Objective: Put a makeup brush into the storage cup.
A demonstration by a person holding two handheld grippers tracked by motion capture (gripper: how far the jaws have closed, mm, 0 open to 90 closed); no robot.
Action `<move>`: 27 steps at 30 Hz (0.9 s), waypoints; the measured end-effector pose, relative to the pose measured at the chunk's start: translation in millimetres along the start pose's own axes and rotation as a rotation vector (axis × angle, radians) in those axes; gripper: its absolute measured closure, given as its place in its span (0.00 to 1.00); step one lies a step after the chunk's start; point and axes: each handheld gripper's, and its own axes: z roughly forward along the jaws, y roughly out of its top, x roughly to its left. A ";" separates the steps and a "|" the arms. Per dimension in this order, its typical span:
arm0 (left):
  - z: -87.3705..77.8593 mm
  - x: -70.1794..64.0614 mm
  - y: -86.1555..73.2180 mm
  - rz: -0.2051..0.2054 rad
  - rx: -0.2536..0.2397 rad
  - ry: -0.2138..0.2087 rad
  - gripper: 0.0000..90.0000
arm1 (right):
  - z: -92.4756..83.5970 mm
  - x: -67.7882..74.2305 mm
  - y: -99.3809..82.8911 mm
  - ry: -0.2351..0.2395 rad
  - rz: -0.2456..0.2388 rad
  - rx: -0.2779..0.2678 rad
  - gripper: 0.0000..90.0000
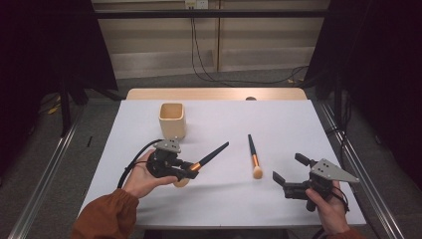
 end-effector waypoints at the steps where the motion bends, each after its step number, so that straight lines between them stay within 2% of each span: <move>1: 1.2 -0.7 0.8 -0.002 -0.001 -0.002 0.74 | 0.2 0.2 0.5 0.000 0.000 -0.001 0.00; 10: 9.6 -2.6 7.6 -0.002 0.016 -0.029 0.74 | 5.4 1.3 4.7 0.009 -0.006 -0.004 0.00; 15: 14.3 -5.8 10.7 0.020 0.033 -0.040 0.74 | 10.9 4.4 8.3 0.023 -0.018 -0.008 0.00; 17: 15.9 -6.7 13.5 0.042 0.049 -0.046 0.74 | 12.6 5.7 10.0 0.029 -0.021 -0.012 0.00; 20: 18.4 -7.8 17.3 0.047 0.057 -0.048 0.74 | 15.6 7.7 13.3 0.036 -0.029 -0.017 0.00; 27: 24.6 -7.4 22.7 0.043 0.072 -0.067 0.74 | 23.7 12.1 19.9 0.061 -0.034 -0.032 0.00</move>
